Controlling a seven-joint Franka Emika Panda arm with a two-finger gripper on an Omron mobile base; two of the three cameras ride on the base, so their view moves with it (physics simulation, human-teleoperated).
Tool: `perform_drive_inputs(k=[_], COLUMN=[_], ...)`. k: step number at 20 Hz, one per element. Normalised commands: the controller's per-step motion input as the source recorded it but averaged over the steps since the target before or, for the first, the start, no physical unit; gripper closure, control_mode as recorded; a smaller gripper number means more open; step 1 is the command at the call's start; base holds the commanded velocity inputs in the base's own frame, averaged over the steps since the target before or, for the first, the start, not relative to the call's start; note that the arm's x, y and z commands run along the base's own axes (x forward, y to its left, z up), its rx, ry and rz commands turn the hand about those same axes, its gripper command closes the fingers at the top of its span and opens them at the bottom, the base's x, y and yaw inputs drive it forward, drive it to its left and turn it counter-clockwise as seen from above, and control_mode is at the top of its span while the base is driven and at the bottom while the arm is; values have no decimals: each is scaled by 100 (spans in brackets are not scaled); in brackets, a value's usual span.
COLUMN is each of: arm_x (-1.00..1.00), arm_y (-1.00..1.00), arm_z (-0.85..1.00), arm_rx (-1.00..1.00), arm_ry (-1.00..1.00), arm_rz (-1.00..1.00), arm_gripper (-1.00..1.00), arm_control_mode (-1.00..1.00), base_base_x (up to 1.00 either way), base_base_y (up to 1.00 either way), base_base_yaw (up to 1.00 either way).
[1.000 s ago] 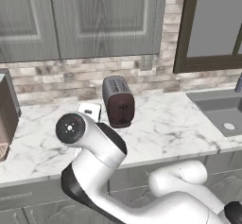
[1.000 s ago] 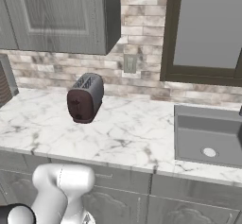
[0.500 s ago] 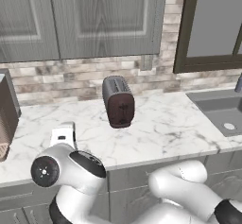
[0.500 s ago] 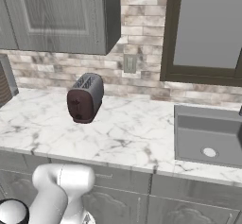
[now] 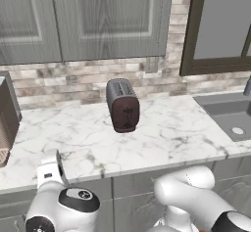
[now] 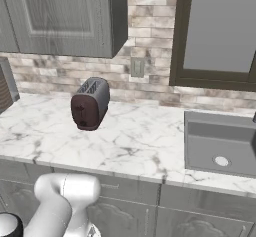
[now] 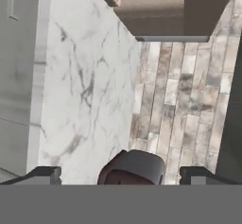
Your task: Take the tongs from the drawer on the left and place them on the dining counter next to the tray containing the kebab skewer.
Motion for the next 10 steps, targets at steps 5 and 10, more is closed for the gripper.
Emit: perform_drive_inputs(k=[5,10], arm_x=[0,3], arm_y=[44,38], arm_z=[-61,-39], arm_rx=[-2,0], arm_ry=[-17,-13], arm_rz=[8,1], arm_gripper=[-100,-100], arm_control_mode=[-100,-100], base_base_x=[0,0], base_base_y=[0,0], base_base_yaw=[0,0])
